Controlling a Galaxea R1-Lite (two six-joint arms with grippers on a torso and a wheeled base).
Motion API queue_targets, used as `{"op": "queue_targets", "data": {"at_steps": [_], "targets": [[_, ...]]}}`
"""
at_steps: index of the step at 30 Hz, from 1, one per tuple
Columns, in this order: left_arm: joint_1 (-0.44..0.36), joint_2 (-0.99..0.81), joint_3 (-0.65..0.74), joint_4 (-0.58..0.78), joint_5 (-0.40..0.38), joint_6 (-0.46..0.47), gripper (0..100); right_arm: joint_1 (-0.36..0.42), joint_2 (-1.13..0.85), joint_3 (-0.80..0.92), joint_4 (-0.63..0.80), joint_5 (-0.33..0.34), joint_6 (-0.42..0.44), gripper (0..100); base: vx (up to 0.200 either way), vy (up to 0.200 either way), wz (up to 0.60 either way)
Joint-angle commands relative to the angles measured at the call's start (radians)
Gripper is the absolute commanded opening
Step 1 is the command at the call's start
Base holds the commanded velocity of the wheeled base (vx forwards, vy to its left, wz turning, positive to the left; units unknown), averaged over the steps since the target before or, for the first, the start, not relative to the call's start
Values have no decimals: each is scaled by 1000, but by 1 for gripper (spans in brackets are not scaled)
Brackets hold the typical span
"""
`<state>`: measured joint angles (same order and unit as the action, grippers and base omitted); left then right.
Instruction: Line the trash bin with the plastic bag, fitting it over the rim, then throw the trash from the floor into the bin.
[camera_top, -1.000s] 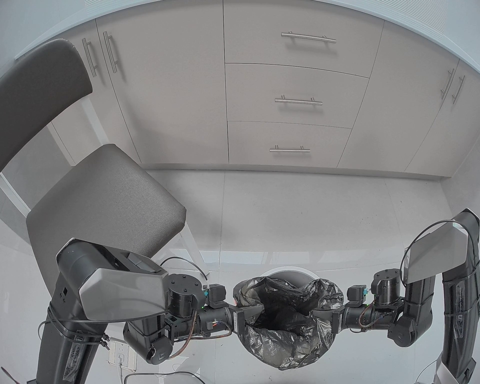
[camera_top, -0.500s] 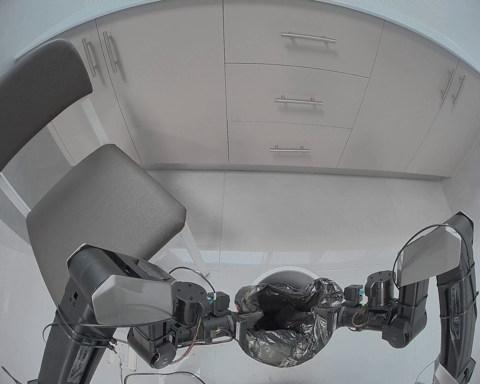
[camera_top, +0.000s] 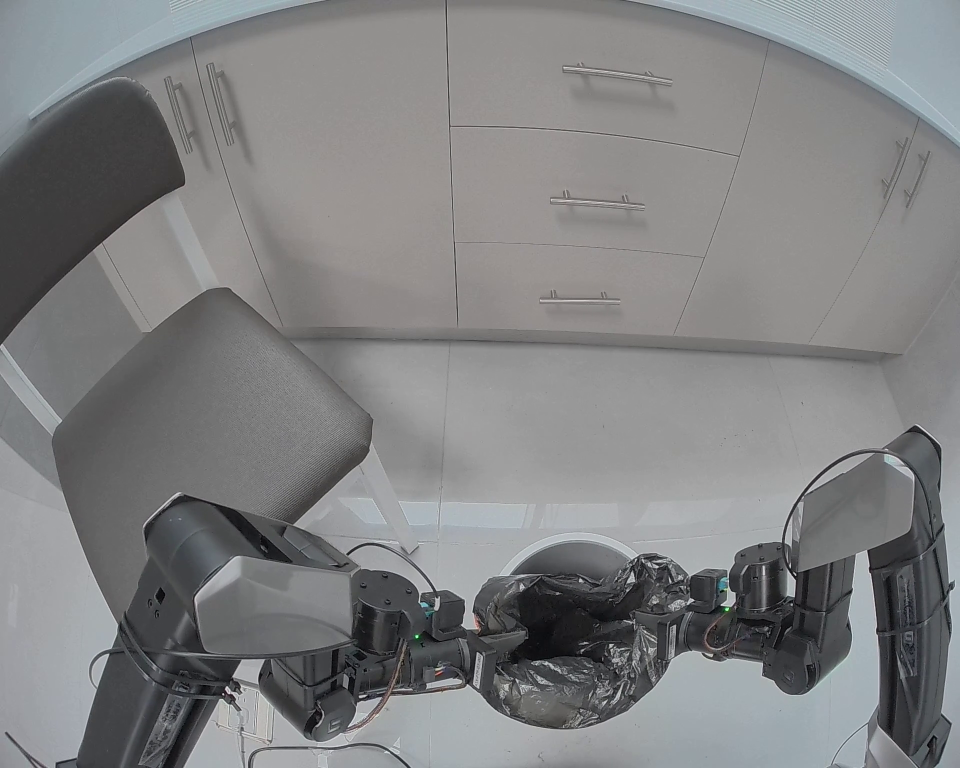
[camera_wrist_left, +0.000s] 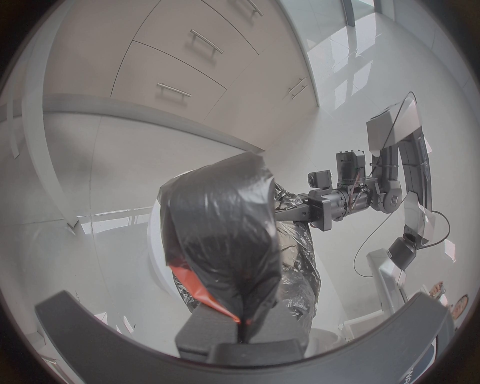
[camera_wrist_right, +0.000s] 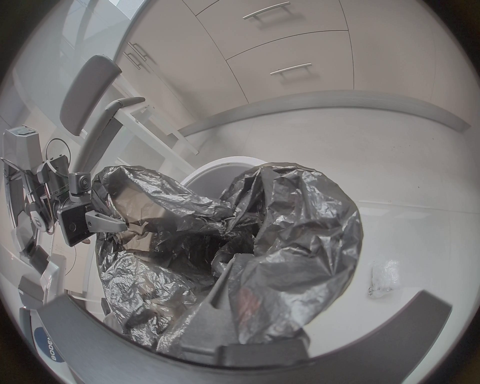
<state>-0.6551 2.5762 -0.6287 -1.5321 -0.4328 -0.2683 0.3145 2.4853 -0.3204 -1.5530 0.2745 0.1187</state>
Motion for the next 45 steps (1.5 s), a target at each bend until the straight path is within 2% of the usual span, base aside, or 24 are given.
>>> {"op": "queue_targets", "data": {"at_steps": [1,6,10,14,19,21,23,28,45], "targets": [[-1,10,-3,0,2,3,0,-8,7,-2,-18,-3,-4,0,0,0,0],[-1,10,-2,-2,2,3,0,-11,3,3,-18,-51,-25,0,0,0,0],[-1,10,-3,0,2,3,0,-3,-13,11,-18,-58,-31,0,0,0,0],[-1,10,-2,-2,2,4,0,0,-22,32,-18,-83,-76,0,0,0,0],[-31,6,0,-2,52,-3,0,-8,-40,81,-18,-109,-96,0,0,0,0],[-80,10,-5,-2,129,-2,0,-17,-39,100,-18,-110,-102,0,0,0,0],[-92,12,-11,-2,160,-2,0,-32,-39,98,-18,-116,-110,0,0,0,0],[-84,15,-16,-2,163,-5,0,-41,-37,96,-18,-139,-117,0,0,0,0],[-86,16,-14,0,166,-5,0,-37,-28,100,-18,-138,-140,0,0,0,0]]}}
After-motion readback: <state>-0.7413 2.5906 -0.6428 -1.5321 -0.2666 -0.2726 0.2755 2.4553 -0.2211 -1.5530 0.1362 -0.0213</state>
